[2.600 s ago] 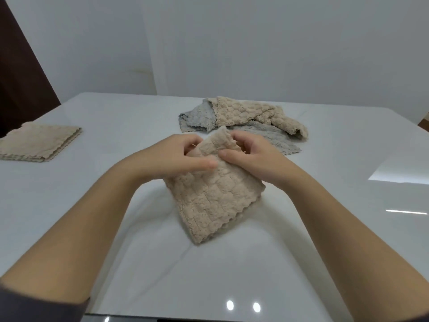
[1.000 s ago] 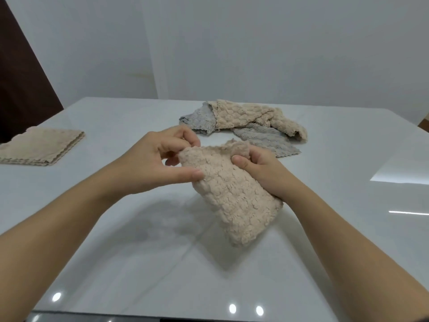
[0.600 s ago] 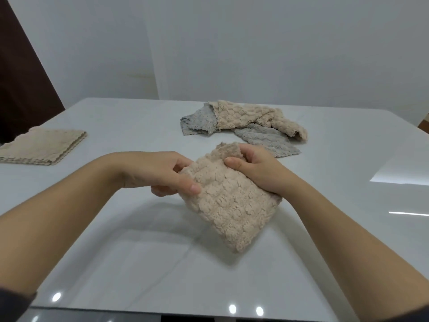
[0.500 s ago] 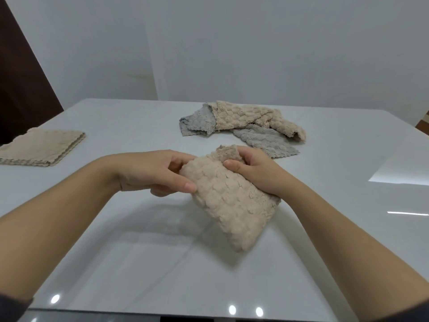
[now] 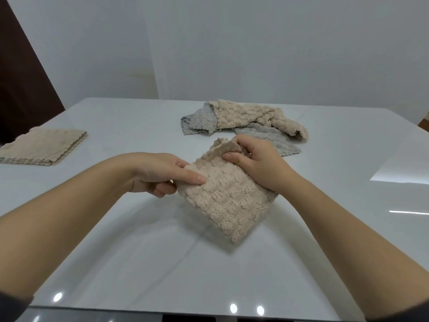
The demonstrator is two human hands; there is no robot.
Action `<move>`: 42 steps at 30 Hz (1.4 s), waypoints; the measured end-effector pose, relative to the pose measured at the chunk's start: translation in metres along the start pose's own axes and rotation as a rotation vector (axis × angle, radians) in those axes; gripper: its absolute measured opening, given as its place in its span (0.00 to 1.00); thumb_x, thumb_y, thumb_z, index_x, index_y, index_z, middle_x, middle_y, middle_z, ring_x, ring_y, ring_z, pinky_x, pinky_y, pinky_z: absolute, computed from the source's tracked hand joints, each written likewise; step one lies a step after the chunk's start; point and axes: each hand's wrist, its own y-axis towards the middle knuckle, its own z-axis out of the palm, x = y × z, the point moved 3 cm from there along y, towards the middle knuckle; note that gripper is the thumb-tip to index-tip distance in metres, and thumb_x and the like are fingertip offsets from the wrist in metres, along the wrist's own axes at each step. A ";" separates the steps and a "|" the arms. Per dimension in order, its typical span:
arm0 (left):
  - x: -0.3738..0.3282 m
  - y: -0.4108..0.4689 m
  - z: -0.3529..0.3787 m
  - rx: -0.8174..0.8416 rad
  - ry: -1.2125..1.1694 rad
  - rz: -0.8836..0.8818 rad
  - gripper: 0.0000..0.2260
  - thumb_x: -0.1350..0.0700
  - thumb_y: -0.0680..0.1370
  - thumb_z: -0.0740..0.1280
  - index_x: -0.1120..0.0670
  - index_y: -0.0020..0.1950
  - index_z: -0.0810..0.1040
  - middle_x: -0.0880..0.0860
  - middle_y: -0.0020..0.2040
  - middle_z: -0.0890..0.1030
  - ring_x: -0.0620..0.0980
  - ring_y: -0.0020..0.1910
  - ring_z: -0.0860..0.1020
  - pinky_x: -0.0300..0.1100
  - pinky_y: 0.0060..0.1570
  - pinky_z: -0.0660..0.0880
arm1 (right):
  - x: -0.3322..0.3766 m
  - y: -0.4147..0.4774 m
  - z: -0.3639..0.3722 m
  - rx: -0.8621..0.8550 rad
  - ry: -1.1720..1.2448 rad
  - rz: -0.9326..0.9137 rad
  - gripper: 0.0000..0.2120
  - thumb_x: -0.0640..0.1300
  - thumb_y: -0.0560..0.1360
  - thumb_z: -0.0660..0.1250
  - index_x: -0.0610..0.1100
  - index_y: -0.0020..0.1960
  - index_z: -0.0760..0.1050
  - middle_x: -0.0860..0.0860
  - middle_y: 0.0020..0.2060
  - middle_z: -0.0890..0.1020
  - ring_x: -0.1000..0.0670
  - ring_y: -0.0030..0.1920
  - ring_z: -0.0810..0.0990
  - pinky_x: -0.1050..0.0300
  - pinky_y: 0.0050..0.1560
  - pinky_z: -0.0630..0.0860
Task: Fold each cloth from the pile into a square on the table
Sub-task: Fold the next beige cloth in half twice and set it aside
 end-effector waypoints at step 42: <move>0.026 0.064 0.082 -0.601 0.830 0.090 0.28 0.46 0.83 0.43 0.59 0.79 0.40 0.55 0.79 0.39 0.49 0.77 0.38 0.52 0.75 0.40 | -0.035 -0.035 0.044 0.484 -0.509 0.204 0.28 0.54 0.84 0.42 0.46 0.80 0.40 0.53 0.79 0.41 0.54 0.77 0.37 0.41 0.75 0.36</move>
